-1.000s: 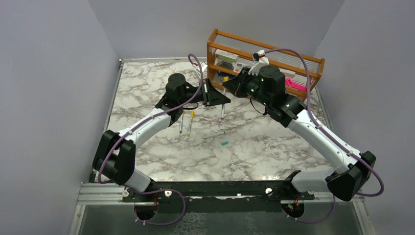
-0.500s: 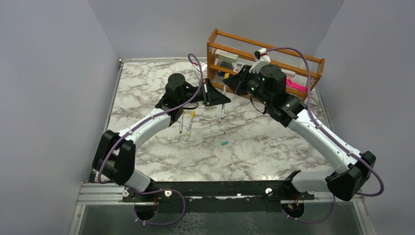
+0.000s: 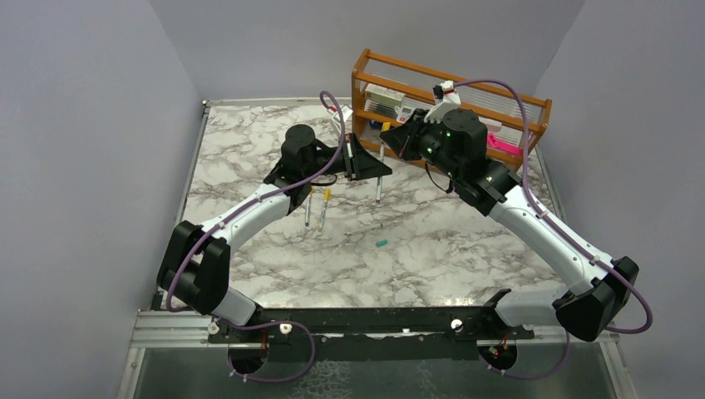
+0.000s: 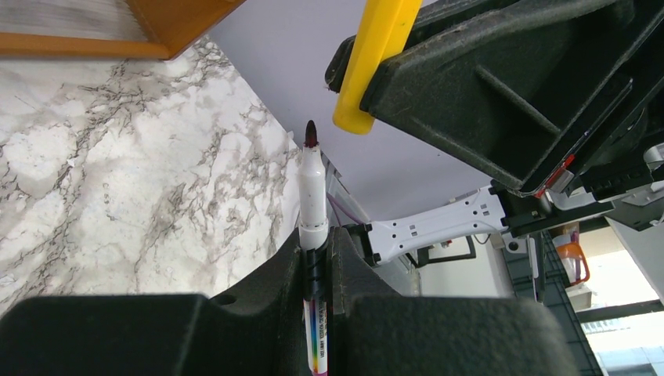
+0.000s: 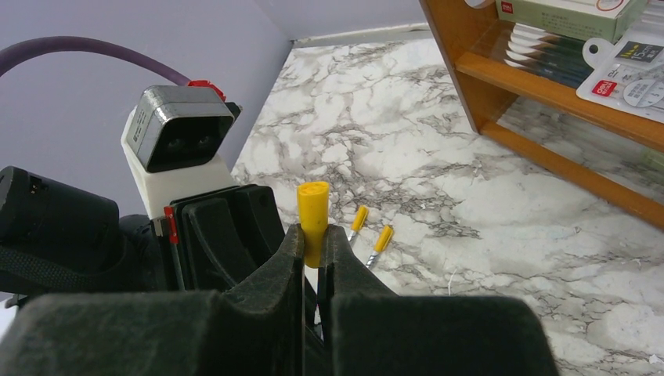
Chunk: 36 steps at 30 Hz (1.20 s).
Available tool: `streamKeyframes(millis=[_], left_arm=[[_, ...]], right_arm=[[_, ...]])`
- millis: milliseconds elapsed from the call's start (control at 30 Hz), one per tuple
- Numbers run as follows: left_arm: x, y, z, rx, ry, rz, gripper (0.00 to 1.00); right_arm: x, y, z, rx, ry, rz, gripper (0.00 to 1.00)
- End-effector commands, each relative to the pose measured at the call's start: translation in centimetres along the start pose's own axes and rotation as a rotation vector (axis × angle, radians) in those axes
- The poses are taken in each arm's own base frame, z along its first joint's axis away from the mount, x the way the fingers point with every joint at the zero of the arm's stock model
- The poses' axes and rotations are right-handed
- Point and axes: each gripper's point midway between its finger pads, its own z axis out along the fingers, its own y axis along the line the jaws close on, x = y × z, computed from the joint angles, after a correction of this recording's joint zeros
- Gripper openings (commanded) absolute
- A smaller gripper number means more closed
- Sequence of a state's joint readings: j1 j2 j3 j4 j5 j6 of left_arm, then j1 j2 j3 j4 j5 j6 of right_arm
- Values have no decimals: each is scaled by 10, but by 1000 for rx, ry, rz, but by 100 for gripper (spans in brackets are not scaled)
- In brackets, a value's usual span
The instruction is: Insert the pens into the pen caps
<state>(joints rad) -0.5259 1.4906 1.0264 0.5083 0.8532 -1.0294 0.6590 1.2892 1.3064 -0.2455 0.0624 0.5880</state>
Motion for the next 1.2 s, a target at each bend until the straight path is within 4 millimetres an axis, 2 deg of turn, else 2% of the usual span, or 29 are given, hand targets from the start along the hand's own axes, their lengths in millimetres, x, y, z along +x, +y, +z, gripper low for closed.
streamKeyframes(millis=[0,467,733,1167], left_arm=[[-2,-23,-3,63,2,77,0],[-1,-20,-3,60,6,74,0],[-1,-20,-3,60,6,75,0],[-1,-22,-4,58,-1,77,0]], right_arm=[[-4,0,1,-9,-23,-9,1],[11,-14,2,40,2,-2,1],[9,-19,4,68,-11,1,1],[7,-17,11,72,-7,15,1]])
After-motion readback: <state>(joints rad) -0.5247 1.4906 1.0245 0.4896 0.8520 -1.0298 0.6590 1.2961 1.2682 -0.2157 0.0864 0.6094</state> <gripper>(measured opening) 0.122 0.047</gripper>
